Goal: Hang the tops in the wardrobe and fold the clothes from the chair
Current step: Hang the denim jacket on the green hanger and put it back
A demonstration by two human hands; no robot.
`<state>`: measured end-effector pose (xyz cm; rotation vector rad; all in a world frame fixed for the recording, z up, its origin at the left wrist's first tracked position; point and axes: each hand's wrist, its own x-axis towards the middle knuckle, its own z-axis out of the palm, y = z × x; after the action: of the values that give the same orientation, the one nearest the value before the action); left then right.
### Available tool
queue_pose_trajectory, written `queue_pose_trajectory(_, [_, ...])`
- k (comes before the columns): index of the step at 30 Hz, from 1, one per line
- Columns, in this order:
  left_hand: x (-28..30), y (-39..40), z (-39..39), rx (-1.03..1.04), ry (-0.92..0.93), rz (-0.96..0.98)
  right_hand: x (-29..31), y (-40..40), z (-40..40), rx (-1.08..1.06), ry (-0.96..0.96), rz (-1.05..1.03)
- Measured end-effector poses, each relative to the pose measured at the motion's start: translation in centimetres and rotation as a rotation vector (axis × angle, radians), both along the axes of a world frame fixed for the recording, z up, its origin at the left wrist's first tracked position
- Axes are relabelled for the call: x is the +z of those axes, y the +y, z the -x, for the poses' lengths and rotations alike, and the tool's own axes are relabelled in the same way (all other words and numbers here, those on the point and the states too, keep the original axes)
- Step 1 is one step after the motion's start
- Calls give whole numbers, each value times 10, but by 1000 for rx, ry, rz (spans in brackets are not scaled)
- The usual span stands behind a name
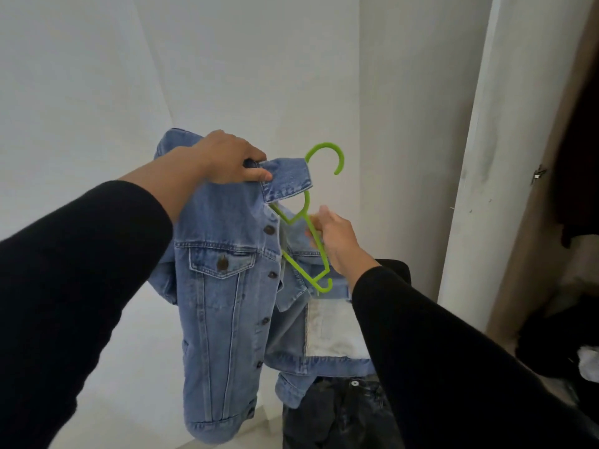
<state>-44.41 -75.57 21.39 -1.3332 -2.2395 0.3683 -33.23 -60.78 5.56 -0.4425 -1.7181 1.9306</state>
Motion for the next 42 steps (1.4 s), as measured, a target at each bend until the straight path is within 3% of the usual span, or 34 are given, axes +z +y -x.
queue_pose_trajectory(5, [16,-22,10,12,16,-71,-31,9,6,3,-203,56])
queue_pose_trajectory(9, [34,-26,8,2,32,-78,-38,-2,11,115,-289,-53])
queue_pose_trajectory(15, [54,-35,4,-23,79,-58,-48,-16,19,225,-187,-104])
queue_pose_trajectory(19, [59,-48,-1,-50,58,-112,-47,-21,16,177,-109,-198])
queue_pose_trajectory(27, [71,-75,-15,-93,-74,-291,-49,-23,18,121,-21,-188])
queue_pose_trajectory(34, [73,-72,-27,-146,-223,-388,-56,-30,18,106,-142,-657])
queue_pose_trajectory(42, [73,-65,-39,-185,-261,-418,-50,-45,11,28,-245,-772])
